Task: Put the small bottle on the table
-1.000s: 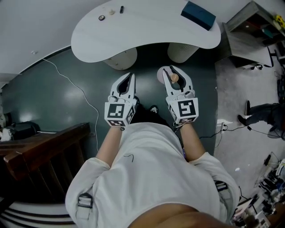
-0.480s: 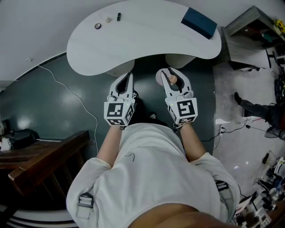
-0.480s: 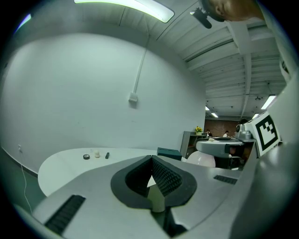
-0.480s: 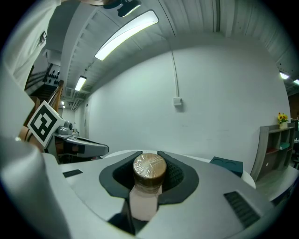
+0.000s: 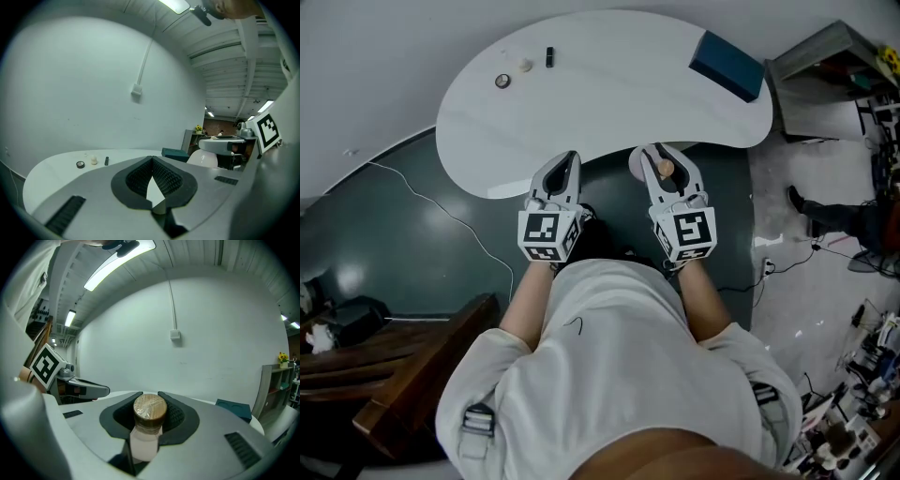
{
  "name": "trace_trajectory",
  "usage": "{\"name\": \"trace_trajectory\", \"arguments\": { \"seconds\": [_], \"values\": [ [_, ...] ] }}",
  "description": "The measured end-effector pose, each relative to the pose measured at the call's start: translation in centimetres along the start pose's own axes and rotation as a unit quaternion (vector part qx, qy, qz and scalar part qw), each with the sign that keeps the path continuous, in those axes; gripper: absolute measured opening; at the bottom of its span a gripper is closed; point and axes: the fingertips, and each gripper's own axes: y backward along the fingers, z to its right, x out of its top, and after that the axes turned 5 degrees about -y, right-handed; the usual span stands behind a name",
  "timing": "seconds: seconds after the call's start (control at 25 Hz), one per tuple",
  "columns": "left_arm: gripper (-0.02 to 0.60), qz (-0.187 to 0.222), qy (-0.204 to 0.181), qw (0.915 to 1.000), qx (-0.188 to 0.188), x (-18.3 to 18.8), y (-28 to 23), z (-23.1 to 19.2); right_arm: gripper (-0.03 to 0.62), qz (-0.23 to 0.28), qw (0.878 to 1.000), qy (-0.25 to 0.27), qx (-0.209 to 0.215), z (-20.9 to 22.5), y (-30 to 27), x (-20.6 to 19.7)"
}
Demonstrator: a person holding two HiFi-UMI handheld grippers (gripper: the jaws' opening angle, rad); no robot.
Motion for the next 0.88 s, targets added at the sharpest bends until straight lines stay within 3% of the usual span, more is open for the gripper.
{"name": "trace_trajectory", "arguments": {
  "seconds": [0.36, 0.88],
  "values": [
    [0.012, -0.014, -0.008, 0.9994, -0.030, 0.1, -3.9, -6.9, 0.097, -0.009, 1.000, -0.011, -0.019, -1.2, -7.2, 0.9],
    [0.012, -0.034, 0.009, 0.9994, 0.001, -1.6, -5.2, -12.6, 0.096, -0.026, 1.000, -0.010, -0.005, -1.3, -14.1, 0.6]
  ]
}}
